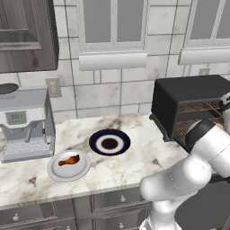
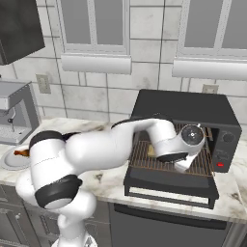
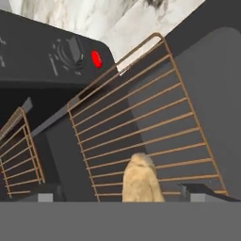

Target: Open the toaster oven door. Place the baguette on the bottom rack in the toaster oven and place the chicken drumstick on the top rack.

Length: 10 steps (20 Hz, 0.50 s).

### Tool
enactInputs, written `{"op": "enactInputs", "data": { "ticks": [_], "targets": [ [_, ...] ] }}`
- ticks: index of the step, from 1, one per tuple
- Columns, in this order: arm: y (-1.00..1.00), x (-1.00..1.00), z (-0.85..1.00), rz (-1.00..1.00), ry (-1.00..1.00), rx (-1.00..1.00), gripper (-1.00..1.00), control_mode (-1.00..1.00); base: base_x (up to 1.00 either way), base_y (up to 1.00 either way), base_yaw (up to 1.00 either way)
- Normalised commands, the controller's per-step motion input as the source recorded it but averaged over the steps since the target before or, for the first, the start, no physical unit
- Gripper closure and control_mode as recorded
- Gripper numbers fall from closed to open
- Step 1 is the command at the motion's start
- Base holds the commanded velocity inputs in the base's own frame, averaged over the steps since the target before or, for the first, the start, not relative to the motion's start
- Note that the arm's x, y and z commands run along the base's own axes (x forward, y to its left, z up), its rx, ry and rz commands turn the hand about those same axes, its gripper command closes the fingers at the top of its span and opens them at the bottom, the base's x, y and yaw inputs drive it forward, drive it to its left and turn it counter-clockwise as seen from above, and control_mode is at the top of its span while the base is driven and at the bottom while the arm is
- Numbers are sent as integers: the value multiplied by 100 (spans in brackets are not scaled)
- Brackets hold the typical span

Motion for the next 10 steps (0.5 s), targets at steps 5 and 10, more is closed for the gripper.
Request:
{"op": "enactInputs", "data": {
  "ticks": [5,10],
  "targets": [
    [-7,-76,0,3,10,0,-100,-100,0,0,0],
    [0,-36,-34,23,11,0,-100,-100,0,0,0]
  ]
}}
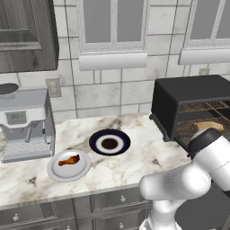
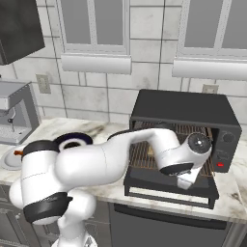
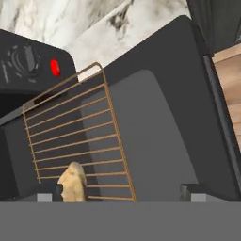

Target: Open the toaster oven door. Place the baguette on the bottom rack in the toaster oven and place the chicken drumstick on the top rack.

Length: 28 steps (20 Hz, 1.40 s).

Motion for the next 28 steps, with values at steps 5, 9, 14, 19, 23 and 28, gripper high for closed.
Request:
{"op": "enactInputs", "data": {
  "ticks": [5,9,14,19,23,28],
  "targets": [
    [0,-5,-12,27,8,0,-100,-100,0,0,0],
    [1,-3,0,30,10,-3,-100,-100,0,0,0],
    [9,-22,0,36,5,-15,-100,-100,0,0,0],
    [46,-22,0,40,9,-18,-100,-100,0,0,0],
    [74,-4,-16,35,13,-22,-100,-100,0,0,0],
    [37,9,-61,30,11,-25,-100,-100,0,0,0]
  ]
}}
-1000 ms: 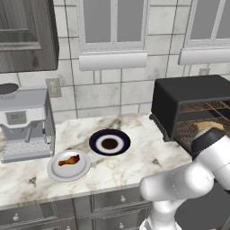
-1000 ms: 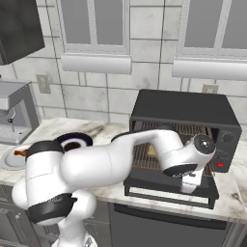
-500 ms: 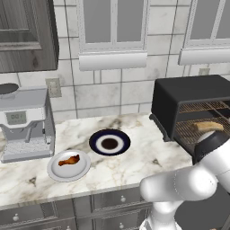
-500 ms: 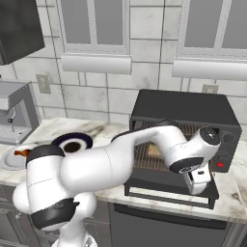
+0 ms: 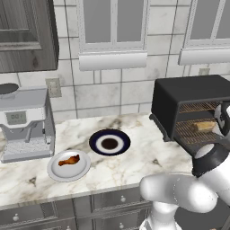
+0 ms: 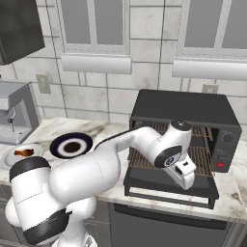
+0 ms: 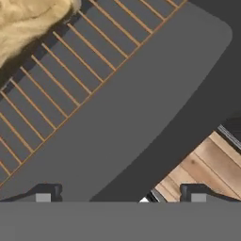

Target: Open the toaster oven door. Place the baguette on the bottom rack in the toaster oven and place the chicken drumstick on the top rack.

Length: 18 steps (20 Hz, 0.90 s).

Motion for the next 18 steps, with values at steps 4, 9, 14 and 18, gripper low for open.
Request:
{"op": "enactInputs", "data": {
  "ticks": [4,9,14,18],
  "targets": [
    [2,41,-46,23,2,-6,-100,-100,0,0,0],
    [0,74,-28,16,6,-1,-100,-100,0,0,0],
    [0,79,-8,13,4,0,-100,-100,0,0,0],
    [0,69,0,9,0,0,-100,-100,0,0,0]
  ]
}}
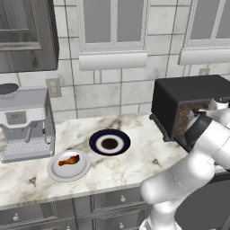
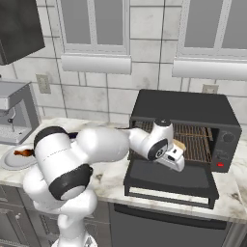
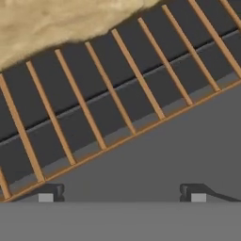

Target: Open the toaster oven door. Place the baguette on the bottom rack in the toaster oven and place the chicken drumstick on the top rack.

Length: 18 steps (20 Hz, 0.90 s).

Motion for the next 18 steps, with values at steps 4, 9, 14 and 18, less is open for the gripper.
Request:
{"op": "enactInputs", "data": {
  "ticks": [4,9,14,18],
  "targets": [
    [0,49,0,7,0,0,-100,-100,0,0,0],
    [0,14,0,7,-3,0,-100,-100,0,0,0],
    [0,-1,0,5,-8,0,-100,-100,0,0,0],
    [0,-47,21,0,-5,5,-100,-100,0,0,0]
  ]
}}
